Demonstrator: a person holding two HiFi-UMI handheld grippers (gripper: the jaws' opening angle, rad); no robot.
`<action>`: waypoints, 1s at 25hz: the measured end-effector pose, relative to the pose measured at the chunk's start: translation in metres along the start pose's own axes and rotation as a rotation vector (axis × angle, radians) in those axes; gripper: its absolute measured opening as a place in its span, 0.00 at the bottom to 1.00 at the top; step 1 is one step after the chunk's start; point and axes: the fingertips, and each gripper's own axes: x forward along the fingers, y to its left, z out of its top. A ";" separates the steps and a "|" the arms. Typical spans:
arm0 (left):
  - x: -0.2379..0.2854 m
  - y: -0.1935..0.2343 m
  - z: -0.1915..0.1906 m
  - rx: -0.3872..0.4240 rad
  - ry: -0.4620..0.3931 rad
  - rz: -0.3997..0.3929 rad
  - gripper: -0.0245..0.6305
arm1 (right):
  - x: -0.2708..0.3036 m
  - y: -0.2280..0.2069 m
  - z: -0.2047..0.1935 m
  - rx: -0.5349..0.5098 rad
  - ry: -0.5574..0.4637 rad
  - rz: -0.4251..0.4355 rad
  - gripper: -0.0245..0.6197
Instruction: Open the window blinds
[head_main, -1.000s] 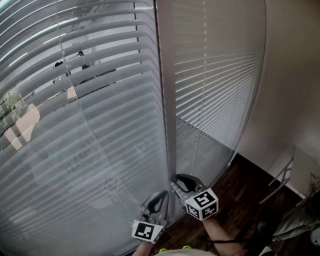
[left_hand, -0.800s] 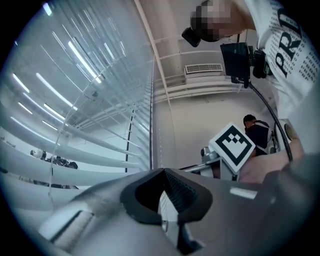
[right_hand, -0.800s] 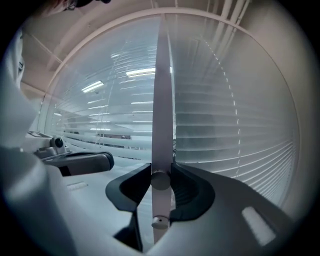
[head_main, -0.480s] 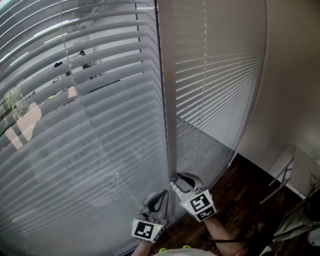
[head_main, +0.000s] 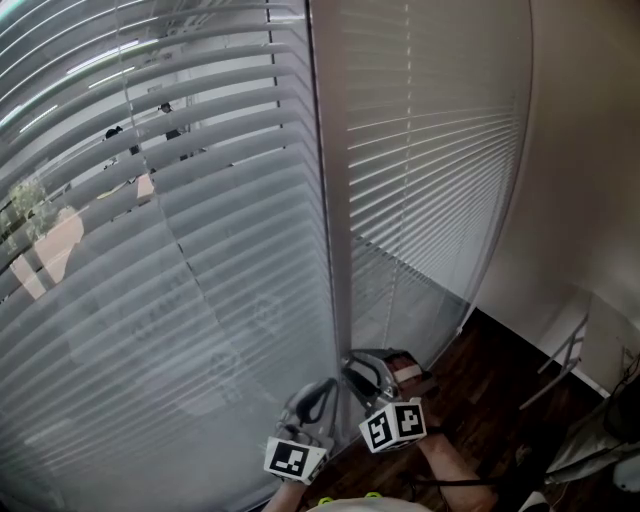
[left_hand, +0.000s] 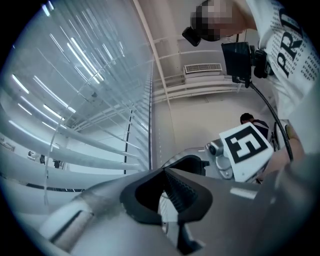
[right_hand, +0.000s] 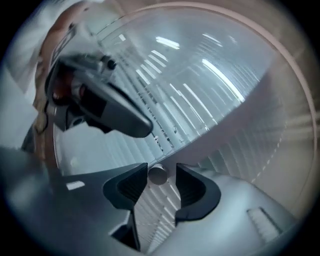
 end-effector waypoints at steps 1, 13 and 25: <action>0.001 0.000 0.000 -0.007 -0.011 -0.001 0.03 | 0.003 0.004 -0.002 -0.094 0.029 -0.010 0.31; 0.003 -0.001 -0.001 -0.019 -0.016 -0.002 0.03 | 0.008 0.005 -0.004 -0.114 -0.002 -0.096 0.24; 0.005 -0.001 -0.004 -0.021 -0.010 0.005 0.03 | 0.008 0.000 -0.005 0.199 -0.050 -0.070 0.24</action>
